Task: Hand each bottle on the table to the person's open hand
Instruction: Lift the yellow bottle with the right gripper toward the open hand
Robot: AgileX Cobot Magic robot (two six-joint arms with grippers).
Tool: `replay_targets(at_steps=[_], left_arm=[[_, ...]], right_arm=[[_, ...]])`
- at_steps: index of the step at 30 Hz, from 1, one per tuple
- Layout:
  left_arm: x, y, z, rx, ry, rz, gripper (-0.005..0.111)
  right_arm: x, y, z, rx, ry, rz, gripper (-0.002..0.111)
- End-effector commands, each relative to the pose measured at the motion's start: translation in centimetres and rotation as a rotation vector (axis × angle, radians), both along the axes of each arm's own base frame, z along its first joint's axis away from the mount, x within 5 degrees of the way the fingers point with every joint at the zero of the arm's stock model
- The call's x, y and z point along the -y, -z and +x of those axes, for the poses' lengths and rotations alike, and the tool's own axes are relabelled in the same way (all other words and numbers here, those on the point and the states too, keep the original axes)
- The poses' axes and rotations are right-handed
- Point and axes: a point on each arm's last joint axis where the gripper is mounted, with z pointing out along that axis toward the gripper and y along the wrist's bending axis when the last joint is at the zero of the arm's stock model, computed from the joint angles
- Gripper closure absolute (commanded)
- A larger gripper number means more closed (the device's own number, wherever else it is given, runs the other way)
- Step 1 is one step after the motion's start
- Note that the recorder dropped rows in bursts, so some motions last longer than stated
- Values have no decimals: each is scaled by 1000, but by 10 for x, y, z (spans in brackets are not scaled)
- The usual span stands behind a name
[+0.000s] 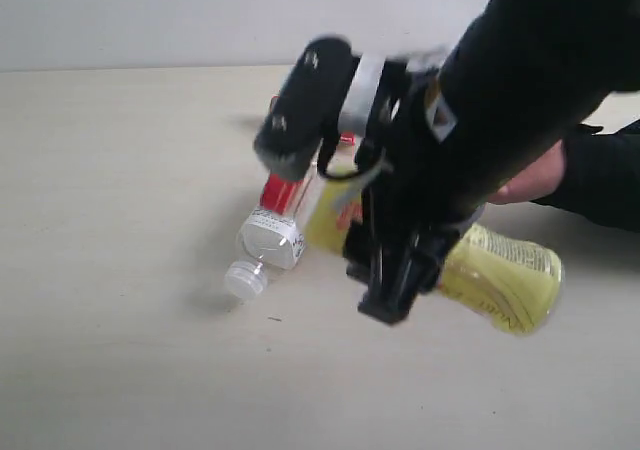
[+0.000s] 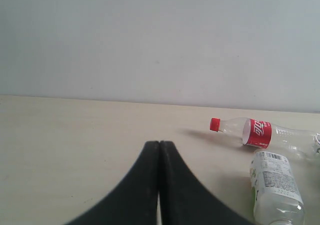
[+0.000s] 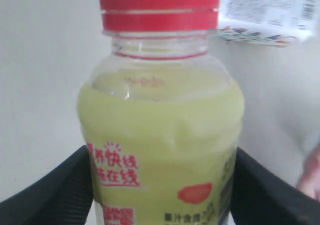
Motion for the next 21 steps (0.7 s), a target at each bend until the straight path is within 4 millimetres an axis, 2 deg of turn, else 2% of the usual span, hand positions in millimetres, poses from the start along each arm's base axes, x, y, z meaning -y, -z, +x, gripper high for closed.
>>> replay_targets(at_steps=[1,4,8,10,14,21], left_arm=[[0,0,0,7,-1,-8,107],[0,0,0,7,-1,-8,107],[0,0,0,7,-1,-8,107],[0,0,0,7,-1,-8,107],[0,0,0,7,-1,-8,107],[0,0,0,7,-1,-8,107]], right_arm=[[25,-64,18,180,313,80,108],[60,-89,46,185,534,57,108],[94,-97,80,45,759,142,108],[101,-93,95,-30,836,200,108],[95,-65,116,-178,896,218,108],[87,-24,145,-220,917,159,108]])
